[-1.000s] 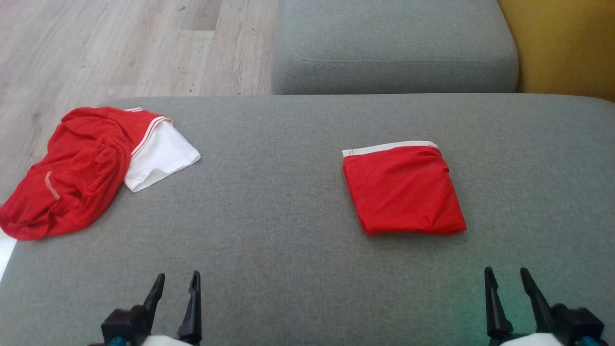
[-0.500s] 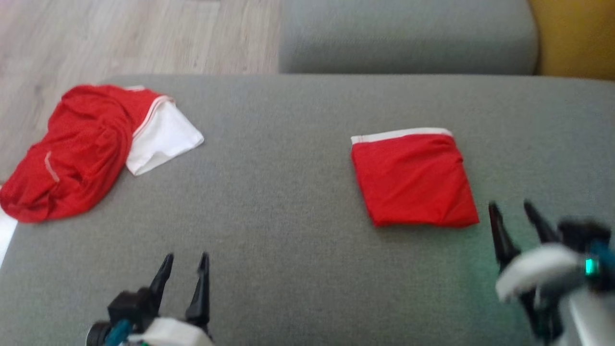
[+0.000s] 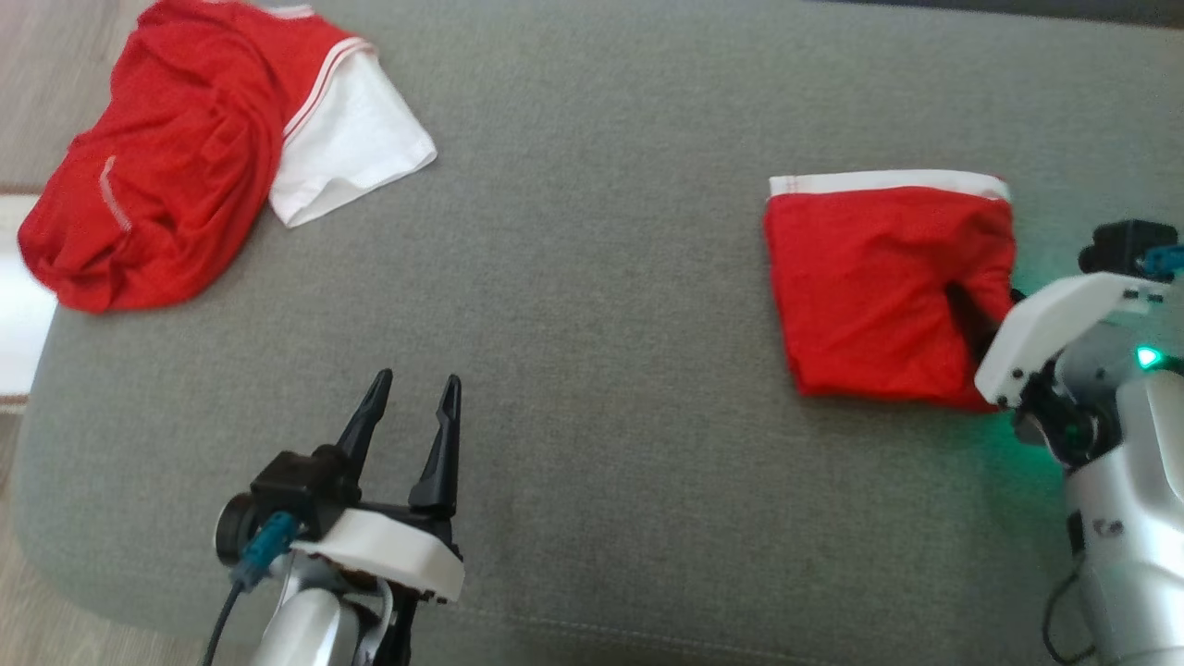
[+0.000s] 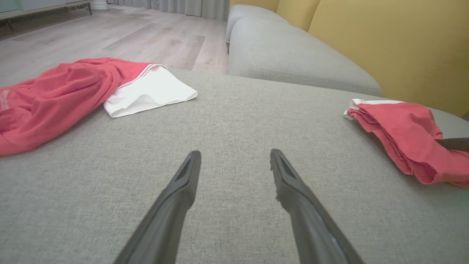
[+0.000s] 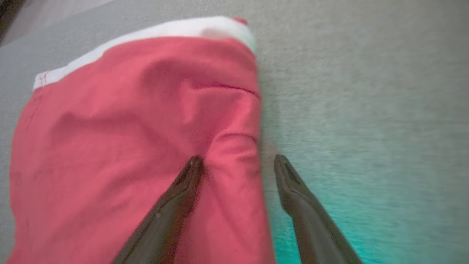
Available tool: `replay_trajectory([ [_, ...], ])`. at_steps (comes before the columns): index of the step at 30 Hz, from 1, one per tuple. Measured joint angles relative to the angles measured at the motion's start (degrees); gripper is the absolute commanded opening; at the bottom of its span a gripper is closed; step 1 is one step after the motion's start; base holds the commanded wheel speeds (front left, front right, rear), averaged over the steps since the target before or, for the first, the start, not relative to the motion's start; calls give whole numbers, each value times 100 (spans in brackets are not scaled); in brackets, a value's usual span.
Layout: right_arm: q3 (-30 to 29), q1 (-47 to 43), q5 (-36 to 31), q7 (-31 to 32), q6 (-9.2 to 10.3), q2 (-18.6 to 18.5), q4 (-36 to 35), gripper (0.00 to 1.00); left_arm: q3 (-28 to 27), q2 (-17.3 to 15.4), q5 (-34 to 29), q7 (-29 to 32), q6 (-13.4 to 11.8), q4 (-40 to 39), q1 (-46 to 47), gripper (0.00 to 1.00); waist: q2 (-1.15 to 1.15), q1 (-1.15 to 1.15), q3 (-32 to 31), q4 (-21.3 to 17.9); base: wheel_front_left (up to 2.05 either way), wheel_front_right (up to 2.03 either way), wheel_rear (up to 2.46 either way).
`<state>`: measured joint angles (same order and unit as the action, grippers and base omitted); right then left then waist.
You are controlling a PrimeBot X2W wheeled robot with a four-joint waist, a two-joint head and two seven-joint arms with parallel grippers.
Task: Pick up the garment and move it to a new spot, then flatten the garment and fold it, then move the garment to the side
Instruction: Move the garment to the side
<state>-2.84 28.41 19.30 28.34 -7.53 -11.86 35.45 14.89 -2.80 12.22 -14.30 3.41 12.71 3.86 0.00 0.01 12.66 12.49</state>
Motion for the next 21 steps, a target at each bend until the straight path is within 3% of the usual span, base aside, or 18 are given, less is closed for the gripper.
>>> replay_trajectory([
  [1, -44, 52, 73, 29, 0, 68, 62, 46, 11, 0, 3, 0, -31, 0, 15, 100, 0, 0, 46, 33, 0, 0, 0],
  [2, -87, 102, 133, 22, 0, 111, 64, 0, 21, 0, 3, 0, -46, 0, 20, 100, 0, 0, 86, 53, 0, 0, 0],
  [6, -338, 358, 235, -123, 0, 213, 225, 0, -73, -3, -25, 0, -74, -4, 21, 100, 0, 0, 158, -66, 0, 0, 0],
  [21, -1059, 625, -572, -1105, 0, -22, 758, 0, -214, -225, -322, 0, 42, -281, 66, 100, 0, -1, 352, -1911, 0, 0, 0],
])
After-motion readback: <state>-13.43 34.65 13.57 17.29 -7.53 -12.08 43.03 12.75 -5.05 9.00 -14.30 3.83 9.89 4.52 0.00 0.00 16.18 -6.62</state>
